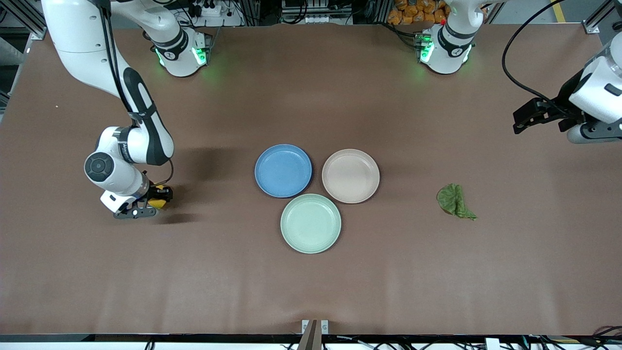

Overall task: Pick lemon and lettuce from blue and beige plates
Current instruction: 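Release the lettuce onto the table with the left gripper and withdraw, then lower the lemon onto the table and open the right gripper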

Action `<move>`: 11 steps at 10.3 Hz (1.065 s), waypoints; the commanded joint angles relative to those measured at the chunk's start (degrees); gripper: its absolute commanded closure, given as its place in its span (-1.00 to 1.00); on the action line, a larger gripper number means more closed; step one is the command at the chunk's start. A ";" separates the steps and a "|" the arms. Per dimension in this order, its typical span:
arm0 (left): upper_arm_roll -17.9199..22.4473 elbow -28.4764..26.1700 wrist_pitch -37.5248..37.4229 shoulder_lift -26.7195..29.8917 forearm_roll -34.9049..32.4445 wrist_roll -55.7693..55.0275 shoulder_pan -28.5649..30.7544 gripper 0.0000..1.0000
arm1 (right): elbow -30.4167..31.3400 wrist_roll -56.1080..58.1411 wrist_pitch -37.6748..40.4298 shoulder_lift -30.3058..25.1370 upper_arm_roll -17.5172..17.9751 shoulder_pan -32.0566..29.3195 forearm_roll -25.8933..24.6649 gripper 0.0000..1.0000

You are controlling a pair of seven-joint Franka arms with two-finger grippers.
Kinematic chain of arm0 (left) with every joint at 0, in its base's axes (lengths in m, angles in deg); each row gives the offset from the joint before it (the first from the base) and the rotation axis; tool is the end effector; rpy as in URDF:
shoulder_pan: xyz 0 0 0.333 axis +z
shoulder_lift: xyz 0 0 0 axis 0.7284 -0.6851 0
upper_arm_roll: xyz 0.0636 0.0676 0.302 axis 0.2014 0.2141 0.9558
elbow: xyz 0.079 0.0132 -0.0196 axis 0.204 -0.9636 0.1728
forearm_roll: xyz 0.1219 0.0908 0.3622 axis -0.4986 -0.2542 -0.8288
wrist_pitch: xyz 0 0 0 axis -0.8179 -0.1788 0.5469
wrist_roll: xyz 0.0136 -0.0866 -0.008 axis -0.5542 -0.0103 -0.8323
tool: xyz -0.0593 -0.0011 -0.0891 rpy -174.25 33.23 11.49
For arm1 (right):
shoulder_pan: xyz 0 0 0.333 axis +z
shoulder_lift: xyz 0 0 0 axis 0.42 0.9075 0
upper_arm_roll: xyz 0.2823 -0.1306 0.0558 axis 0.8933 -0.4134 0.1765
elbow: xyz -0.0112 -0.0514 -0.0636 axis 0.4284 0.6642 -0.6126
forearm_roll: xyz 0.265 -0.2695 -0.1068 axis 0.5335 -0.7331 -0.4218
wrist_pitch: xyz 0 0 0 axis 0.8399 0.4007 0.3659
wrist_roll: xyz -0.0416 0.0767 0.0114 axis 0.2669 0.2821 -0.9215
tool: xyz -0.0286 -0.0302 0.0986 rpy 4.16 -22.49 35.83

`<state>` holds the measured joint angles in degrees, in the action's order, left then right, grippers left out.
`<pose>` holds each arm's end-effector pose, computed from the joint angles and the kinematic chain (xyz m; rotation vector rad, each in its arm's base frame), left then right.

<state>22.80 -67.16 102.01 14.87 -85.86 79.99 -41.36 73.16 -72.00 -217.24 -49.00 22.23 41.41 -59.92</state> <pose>0.5581 -0.0708 0.6334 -3.1214 -0.0420 0.0073 0.5862 0.0013 0.1755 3.0560 0.1439 -0.0485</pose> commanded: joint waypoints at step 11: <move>0.21 -1.19 2.18 0.99 0.72 1.47 1.11 -1.00 | -14.52 0.51 30.29 -12.62 -0.27 -0.75 0.82 -1.00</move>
<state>22.87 -67.49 103.37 14.95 -85.84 80.01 -40.74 57.79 -72.00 -190.36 -57.63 21.83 42.18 -59.77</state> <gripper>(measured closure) 0.000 0.000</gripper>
